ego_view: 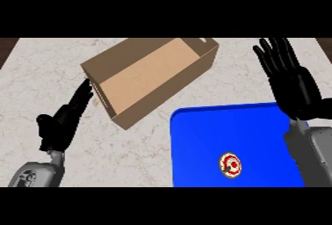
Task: Pick the cupcake from the tray and place it in the cardboard box
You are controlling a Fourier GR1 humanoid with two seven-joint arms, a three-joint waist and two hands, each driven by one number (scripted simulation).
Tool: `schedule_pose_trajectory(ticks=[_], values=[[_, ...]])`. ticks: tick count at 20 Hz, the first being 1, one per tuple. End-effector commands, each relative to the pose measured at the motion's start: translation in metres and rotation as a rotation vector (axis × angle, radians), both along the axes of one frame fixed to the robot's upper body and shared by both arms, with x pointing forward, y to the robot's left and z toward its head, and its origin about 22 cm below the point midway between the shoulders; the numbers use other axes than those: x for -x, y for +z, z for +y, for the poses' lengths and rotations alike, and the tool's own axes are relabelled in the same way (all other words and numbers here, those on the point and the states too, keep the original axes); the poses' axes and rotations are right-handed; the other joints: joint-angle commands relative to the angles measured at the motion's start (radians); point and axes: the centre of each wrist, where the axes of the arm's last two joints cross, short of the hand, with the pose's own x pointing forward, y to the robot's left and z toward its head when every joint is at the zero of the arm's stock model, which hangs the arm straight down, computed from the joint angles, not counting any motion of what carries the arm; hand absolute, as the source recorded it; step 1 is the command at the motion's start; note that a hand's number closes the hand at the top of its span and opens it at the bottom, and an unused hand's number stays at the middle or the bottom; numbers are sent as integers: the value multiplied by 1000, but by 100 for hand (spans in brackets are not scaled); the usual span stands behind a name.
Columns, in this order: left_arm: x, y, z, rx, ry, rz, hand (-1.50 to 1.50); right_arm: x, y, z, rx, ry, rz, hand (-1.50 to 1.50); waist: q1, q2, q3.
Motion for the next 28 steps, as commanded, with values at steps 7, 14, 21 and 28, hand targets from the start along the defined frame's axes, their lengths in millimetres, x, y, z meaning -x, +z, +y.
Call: schedule_pose_trajectory(ticks=[7, 14, 21, 28], values=[[-3, 3, -15, -20, -76, -21, 0, 43, -33, 8, -274, -388, 34, -150, -152, -108, 29], [5, 6, -28, -24, -157, -45, 0, 109, -78, -45, 1107, -327, -50, -150, -63, -67, -27], [0, 4, -24, -30, -142, -55, 0, 169, -25, -21, 1297, -393, -118, -150, -75, -59, -28], [0, 6, -39, -28, -206, -70, 0, 224, 37, 18, 1378, -244, 133, -150, -17, -44, -25]])
